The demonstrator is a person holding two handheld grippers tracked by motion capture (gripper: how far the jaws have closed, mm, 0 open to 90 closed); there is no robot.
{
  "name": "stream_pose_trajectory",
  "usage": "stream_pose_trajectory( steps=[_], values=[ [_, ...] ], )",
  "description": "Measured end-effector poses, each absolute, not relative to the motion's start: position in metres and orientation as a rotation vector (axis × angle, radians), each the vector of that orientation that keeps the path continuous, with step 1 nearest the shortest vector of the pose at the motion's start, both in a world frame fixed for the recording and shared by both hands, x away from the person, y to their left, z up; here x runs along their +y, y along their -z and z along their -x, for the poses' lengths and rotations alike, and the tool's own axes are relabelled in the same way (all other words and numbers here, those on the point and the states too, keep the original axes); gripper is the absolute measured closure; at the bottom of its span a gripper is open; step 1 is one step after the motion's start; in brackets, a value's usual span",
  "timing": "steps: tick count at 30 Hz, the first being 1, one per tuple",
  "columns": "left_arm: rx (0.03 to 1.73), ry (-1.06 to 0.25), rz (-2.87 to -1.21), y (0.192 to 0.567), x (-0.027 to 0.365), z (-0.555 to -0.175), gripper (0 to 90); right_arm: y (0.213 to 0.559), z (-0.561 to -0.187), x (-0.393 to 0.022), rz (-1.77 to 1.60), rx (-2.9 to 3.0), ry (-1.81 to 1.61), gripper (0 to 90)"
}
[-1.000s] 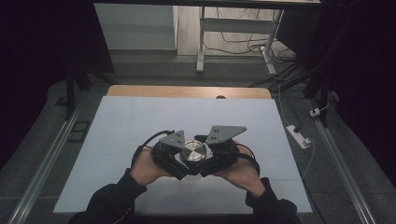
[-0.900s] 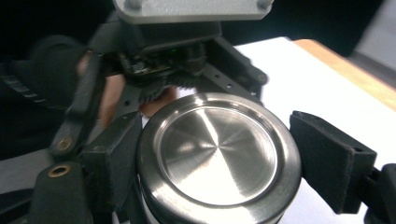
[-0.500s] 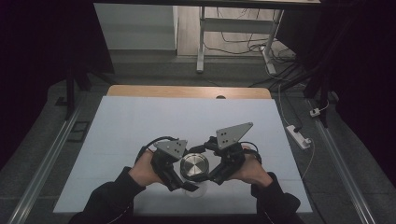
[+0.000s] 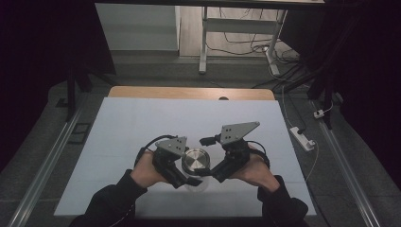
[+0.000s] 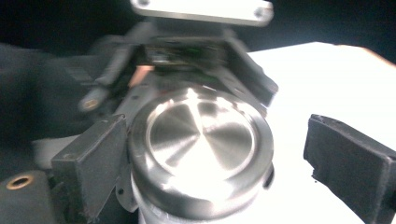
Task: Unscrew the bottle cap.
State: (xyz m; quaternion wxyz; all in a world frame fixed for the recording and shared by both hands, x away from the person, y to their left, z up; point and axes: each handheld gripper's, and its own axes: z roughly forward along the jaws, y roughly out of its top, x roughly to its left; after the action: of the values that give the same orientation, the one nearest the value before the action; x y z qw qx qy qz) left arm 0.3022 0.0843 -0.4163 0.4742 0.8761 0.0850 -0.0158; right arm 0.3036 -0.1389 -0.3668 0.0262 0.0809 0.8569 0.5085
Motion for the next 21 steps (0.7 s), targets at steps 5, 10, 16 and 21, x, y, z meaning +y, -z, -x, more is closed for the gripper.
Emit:
stream_pose_trajectory(
  steps=[5, 10, 16, 21],
  values=[
    [0.328, -0.08, -2.189, 0.416, 0.082, -0.302, 15.7, 0.366, -0.298, -0.131, -0.412, 2.562, -1.533, 12.4],
    [0.357, -0.142, -2.21, 0.413, 0.075, -0.297, 15.7, 0.377, -0.295, -0.116, -0.496, 2.559, -1.429, 18.4],
    [0.203, 0.003, -2.182, 0.412, 0.079, -0.296, 15.7, 0.371, -0.291, -0.12, -0.353, 2.615, -1.481, 19.4],
    [0.042, 0.147, -2.125, 0.415, 0.079, -0.295, 15.7, 0.367, -0.292, -0.128, -0.183, 2.729, -1.6, 19.7]
  ],
)
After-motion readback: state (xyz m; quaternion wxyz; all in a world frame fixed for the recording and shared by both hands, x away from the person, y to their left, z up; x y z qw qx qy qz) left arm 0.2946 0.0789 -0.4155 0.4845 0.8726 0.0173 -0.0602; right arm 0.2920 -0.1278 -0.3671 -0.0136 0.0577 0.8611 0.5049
